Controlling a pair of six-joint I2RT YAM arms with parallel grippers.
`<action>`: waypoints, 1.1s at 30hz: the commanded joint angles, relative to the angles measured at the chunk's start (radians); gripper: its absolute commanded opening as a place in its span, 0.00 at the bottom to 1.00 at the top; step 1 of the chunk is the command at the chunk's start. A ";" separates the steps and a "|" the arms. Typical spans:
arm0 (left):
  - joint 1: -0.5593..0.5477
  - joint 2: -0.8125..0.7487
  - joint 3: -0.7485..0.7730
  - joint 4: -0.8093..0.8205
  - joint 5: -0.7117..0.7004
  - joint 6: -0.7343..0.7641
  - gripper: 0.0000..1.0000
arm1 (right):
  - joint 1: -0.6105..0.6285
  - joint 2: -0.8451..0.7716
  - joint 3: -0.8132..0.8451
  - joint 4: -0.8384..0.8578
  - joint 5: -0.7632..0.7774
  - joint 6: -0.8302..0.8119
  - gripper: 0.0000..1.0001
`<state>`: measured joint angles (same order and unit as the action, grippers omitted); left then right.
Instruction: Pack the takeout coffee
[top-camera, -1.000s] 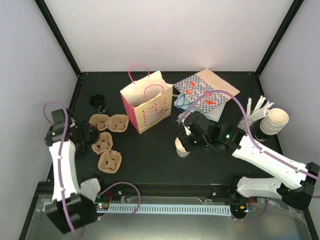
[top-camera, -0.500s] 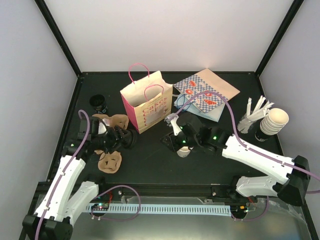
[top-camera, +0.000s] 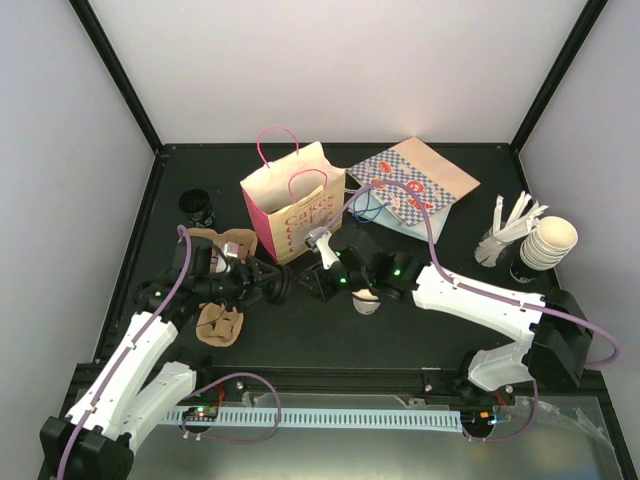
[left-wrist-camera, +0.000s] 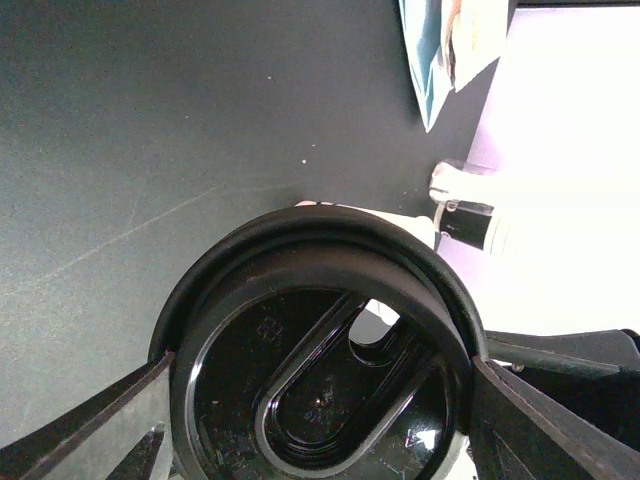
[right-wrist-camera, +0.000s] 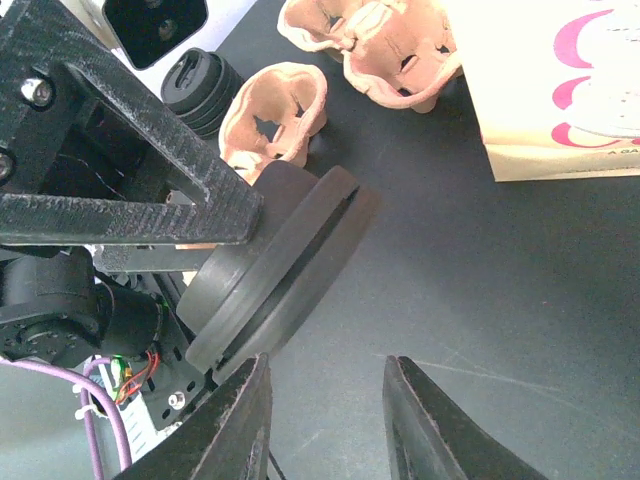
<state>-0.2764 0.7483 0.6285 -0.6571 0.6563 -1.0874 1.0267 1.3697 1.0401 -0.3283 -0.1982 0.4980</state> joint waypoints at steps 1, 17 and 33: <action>-0.006 0.001 -0.008 0.060 0.048 -0.041 0.77 | 0.006 0.020 0.031 0.060 -0.018 0.008 0.34; -0.006 0.003 -0.038 0.090 0.072 -0.054 0.77 | 0.007 0.050 0.011 0.088 -0.052 0.016 0.34; -0.006 -0.007 -0.034 0.115 0.086 -0.072 0.77 | 0.007 0.016 -0.055 -0.006 0.141 0.047 0.34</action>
<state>-0.2764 0.7540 0.5842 -0.5850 0.6960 -1.1404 1.0271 1.4128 1.0138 -0.3119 -0.1341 0.5301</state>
